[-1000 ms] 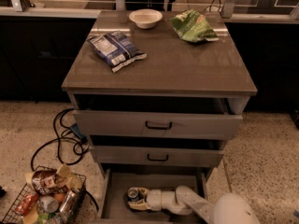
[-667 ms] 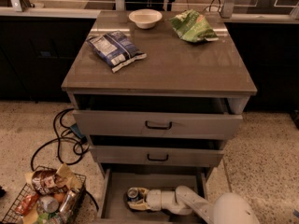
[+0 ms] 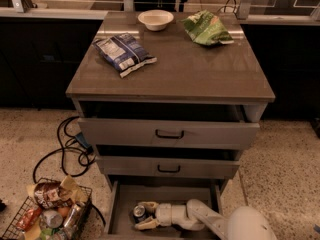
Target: Place pepsi can into bottom drawer
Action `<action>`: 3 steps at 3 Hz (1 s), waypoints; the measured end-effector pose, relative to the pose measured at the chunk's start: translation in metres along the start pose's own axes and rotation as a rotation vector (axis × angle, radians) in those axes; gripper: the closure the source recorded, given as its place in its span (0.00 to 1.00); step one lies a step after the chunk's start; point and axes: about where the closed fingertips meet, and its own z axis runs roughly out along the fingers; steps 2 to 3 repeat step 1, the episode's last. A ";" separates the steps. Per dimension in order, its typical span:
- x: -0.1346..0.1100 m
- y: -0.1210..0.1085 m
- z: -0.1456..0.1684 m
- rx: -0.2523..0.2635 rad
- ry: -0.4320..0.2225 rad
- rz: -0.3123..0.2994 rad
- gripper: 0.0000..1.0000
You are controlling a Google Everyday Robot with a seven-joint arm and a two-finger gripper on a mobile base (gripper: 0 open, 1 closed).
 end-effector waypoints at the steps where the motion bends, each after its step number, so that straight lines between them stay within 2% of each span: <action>1: 0.000 0.001 0.001 -0.002 -0.001 0.001 0.00; 3: 0.000 0.001 0.001 -0.002 -0.001 0.001 0.00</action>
Offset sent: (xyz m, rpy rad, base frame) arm 0.0000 0.0000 0.0000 0.0000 0.0000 0.0000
